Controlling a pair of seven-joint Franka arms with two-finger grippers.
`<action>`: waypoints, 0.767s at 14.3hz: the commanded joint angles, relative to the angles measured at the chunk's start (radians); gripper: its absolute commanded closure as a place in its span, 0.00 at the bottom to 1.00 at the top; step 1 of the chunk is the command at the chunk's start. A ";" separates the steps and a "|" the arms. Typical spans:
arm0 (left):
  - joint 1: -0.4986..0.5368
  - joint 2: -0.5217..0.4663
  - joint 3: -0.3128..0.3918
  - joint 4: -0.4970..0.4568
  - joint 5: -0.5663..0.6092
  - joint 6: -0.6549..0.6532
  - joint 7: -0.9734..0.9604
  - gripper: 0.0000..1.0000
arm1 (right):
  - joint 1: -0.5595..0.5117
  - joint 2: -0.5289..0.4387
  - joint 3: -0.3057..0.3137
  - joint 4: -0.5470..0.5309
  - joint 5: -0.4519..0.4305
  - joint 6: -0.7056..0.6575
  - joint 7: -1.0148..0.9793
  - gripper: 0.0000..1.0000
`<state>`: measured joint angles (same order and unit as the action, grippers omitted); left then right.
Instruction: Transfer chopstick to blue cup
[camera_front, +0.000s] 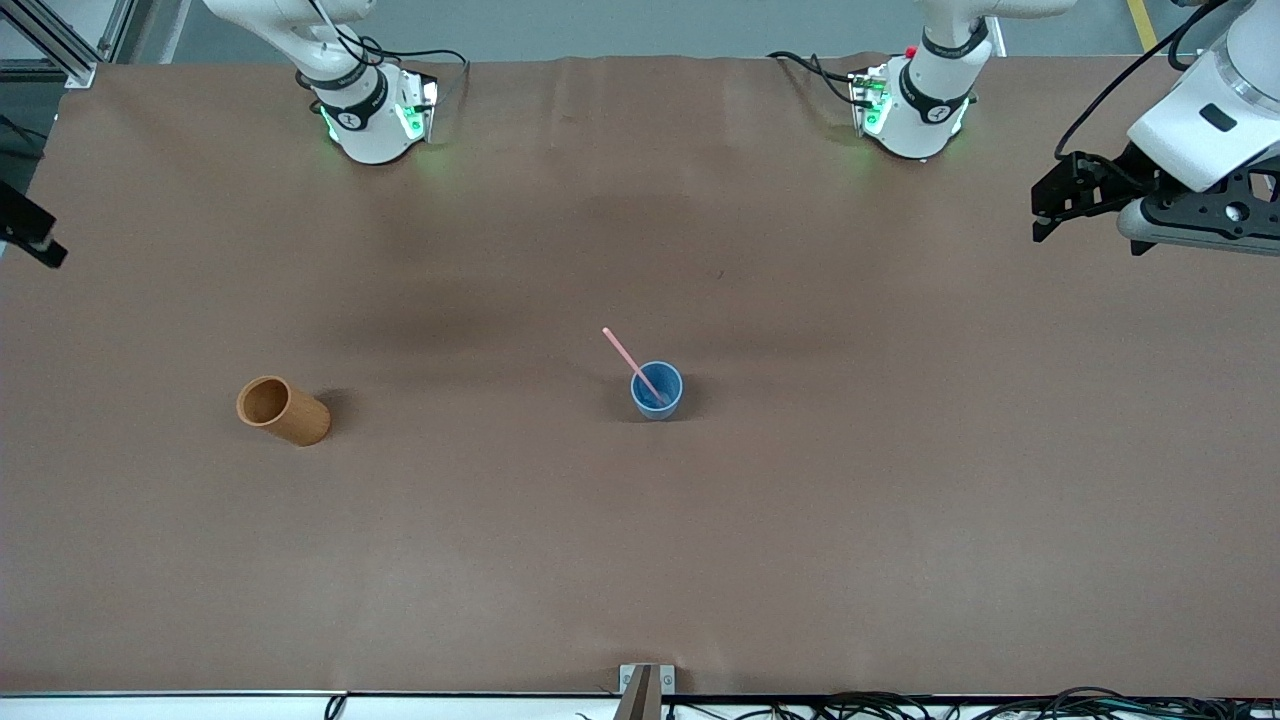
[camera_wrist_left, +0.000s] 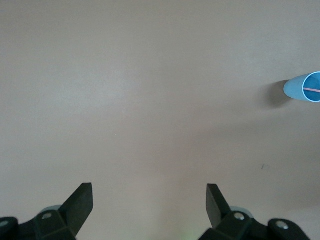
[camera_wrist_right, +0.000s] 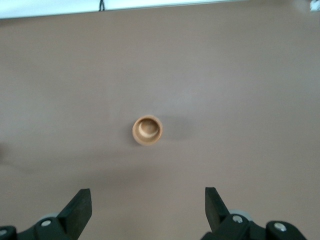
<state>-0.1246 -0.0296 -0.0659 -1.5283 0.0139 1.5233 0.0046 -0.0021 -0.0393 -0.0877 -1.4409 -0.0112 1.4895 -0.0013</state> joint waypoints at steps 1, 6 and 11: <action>0.000 0.011 0.001 0.027 -0.015 -0.014 0.009 0.00 | -0.016 0.009 0.016 0.047 0.056 -0.112 -0.011 0.00; 0.000 0.011 0.001 0.027 -0.015 -0.015 0.009 0.00 | -0.010 0.012 0.020 0.036 0.047 -0.109 -0.012 0.00; 0.002 0.011 0.001 0.027 -0.015 -0.015 0.009 0.00 | -0.019 0.032 0.019 0.036 0.040 -0.078 -0.057 0.00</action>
<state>-0.1246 -0.0296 -0.0659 -1.5282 0.0139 1.5233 0.0046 -0.0047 -0.0145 -0.0764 -1.4027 0.0244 1.3946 -0.0279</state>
